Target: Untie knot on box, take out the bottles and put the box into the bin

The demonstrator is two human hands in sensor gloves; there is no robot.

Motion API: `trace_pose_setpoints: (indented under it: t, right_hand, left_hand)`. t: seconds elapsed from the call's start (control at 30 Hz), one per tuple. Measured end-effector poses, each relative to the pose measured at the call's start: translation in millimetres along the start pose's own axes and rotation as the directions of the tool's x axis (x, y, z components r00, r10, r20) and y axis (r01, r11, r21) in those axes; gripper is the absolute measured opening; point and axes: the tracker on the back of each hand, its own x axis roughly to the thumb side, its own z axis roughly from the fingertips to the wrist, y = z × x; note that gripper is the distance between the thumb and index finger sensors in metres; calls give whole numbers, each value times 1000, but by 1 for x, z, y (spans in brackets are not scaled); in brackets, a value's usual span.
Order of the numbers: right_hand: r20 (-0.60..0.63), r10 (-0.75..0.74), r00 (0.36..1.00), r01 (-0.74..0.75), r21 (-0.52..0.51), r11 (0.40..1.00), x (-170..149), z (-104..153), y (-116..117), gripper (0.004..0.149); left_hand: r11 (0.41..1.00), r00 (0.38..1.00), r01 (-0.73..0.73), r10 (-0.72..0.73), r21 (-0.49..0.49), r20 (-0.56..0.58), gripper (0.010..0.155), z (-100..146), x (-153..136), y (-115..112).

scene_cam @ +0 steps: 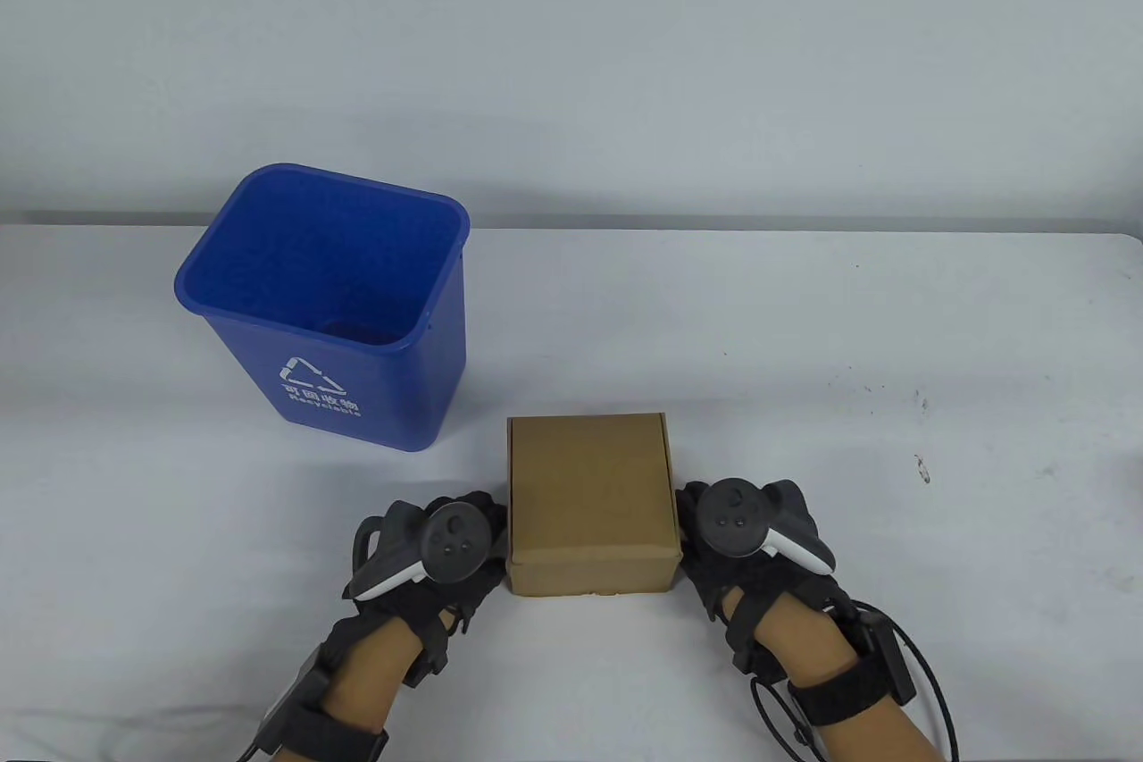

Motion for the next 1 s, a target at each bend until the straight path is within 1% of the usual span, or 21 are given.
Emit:
trace_pose_setpoints:
  t: [0.1,0.23,0.3,0.4,0.5,0.57,0.67,0.77,0.87,1.0]
  right_hand:
    - [7,61,998,-61,67,996,3,-4,9,62]
    - [-1,157,988,-157,65,986,12,-6,16,63]
    - [-5,158,987,-157,63,986,14,-5,17,63]
    - [11,137,991,-137,60,989,17,0,17,63]
    - [31,108,994,-110,73,991,22,10,8,59]
    - [32,87,996,-89,71,994,25,16,2,57]
    - [52,90,995,-90,2,996,31,26,-13,54]
    - [83,56,995,-54,-32,998,33,33,-22,53]
    - [122,2,992,5,-54,999,33,36,-28,53]
    - [155,-44,987,57,-82,995,30,38,-32,52]
  left_hand:
    - [1000,1000,-17,17,2,20,65,3,1,-1]
    - [1000,1000,8,-7,-28,25,66,2,2,-4]
    - [999,999,18,-16,-51,29,65,2,2,-7]
    - [998,998,30,-28,-46,50,64,5,4,-5]
    - [999,995,40,-38,-31,87,63,14,9,2]
    - [1000,995,18,-16,-20,100,62,19,12,8]
    - [999,993,-28,23,41,118,59,28,13,21]
    - [993,989,-71,57,96,136,57,35,11,33]
    - [986,984,-112,92,126,154,55,39,8,41]
    - [979,977,-151,126,136,175,55,42,7,46]
